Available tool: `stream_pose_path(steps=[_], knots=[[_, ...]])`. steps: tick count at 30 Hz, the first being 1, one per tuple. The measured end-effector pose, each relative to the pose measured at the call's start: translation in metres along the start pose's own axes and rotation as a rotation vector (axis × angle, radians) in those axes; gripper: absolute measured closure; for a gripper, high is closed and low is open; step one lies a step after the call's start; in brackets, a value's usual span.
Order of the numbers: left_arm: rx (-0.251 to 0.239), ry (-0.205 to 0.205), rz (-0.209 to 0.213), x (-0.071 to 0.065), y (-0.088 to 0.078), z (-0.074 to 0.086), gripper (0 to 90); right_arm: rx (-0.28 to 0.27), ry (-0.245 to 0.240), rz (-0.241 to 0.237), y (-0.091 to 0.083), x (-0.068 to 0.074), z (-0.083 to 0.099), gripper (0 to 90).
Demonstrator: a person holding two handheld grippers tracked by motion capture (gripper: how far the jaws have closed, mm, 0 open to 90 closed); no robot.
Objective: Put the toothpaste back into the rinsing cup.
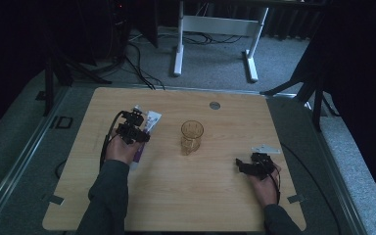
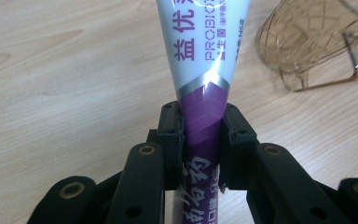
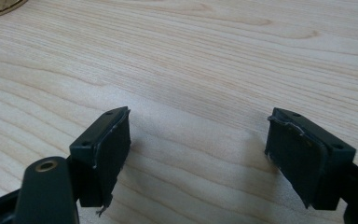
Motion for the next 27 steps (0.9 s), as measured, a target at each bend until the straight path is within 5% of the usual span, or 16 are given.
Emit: stream_pose_path(steps=[27], knots=[[-0.192, 0.073, 0.021, -0.004, -0.005, -0.015, 73.4, 0.001, 0.001, 0.0, 0.0, 0.0, 0.0, 21.7]])
Point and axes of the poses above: each handheld gripper's, and its own axes: y roughly forward along the jaws, z roughly out of its underside, x roughly to its left, the point moved 6 cm from there along y, roughly forward along the jaws, and after that the axes turned 15 degrees about -x, right-handed, at the moved point
